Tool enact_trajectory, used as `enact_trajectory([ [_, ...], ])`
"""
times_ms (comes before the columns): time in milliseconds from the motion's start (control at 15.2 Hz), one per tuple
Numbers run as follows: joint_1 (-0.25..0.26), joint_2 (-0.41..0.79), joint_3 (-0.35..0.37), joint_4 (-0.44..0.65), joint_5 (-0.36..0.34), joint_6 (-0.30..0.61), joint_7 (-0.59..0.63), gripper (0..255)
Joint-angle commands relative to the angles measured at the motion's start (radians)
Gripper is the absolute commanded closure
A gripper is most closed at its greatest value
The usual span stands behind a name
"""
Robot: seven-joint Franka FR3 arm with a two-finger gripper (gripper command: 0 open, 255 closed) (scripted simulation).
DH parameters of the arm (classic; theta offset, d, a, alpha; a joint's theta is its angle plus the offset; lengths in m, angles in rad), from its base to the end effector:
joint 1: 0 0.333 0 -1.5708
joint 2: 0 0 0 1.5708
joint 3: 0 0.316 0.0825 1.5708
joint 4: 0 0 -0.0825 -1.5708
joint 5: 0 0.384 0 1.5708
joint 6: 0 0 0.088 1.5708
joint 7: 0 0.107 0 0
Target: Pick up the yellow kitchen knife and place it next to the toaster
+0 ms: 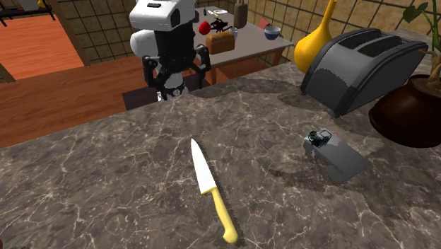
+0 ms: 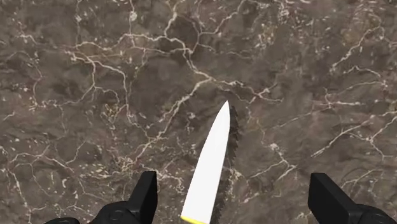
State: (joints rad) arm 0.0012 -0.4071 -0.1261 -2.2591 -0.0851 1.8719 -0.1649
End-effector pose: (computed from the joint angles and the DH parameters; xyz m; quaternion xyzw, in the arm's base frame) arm 0.4285 -0.0654 0.5218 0.9991 0.0371 0.0065 0.0169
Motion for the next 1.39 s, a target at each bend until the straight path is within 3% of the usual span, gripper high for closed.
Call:
enact_trajectory([
  [0, 0.005, 0.069, -0.008, 0.018, 0.012, 0.050, -0.010, 0],
  [528, 0.014, 0.379, -0.035, 0.187, 0.082, 0.176, -0.076, 0],
  [1056, -0.003, 0.698, -0.030, 0.444, 0.168, 0.221, -0.142, 0],
  [1320, -0.004, 0.720, -0.027, 0.419, 0.173, 0.268, -0.146, 0],
])
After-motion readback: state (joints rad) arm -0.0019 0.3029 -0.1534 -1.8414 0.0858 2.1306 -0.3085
